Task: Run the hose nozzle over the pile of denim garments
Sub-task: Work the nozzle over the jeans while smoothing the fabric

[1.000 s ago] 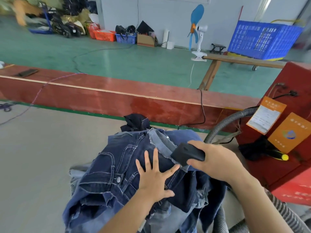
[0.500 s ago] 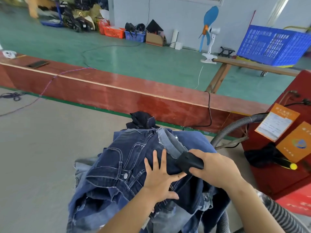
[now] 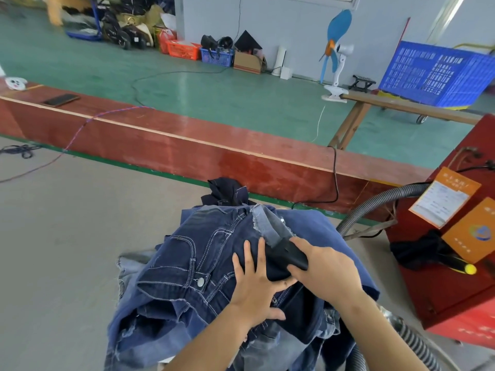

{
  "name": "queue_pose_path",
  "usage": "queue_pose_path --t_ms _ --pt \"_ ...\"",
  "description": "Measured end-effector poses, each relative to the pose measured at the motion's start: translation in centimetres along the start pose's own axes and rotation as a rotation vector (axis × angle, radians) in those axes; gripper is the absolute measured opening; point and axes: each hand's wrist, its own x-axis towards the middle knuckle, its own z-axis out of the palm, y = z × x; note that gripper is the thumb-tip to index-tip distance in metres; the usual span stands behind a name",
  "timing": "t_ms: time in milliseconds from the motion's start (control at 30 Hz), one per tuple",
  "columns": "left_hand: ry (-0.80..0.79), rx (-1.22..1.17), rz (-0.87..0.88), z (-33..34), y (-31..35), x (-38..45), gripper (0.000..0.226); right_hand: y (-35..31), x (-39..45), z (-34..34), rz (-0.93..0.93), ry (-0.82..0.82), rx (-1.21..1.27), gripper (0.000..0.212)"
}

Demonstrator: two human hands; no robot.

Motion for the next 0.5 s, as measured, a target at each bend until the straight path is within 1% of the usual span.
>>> queue_pose_path --t_ms 67,200,333,367,433,500 --pt "0.005 -0.017 -0.015 0.0 0.0 0.1 0.08 -0.8 0.2 0.4 0.02 0.03 0.054 0.054" --pt "0.022 -0.014 -0.019 0.1 -0.2 0.0 0.085 -0.5 0.5 -0.9 0.063 0.063 0.286 0.05" --pt "0.021 -0.015 -0.014 0.1 -0.2 0.1 0.084 1.9 -0.4 -3.5 0.135 0.213 0.431 0.049" --pt "0.016 -0.014 -0.014 0.0 -0.1 0.1 0.083 2.5 -0.8 -4.0 0.144 0.226 0.454 0.049" --pt "0.009 -0.012 -0.021 -0.1 0.0 0.1 0.083 3.1 -1.6 -4.6 0.139 0.185 0.441 0.05" --pt "0.001 -0.005 -0.024 -0.1 0.0 0.2 0.082 3.1 -2.4 -4.5 0.107 0.097 0.32 0.051"
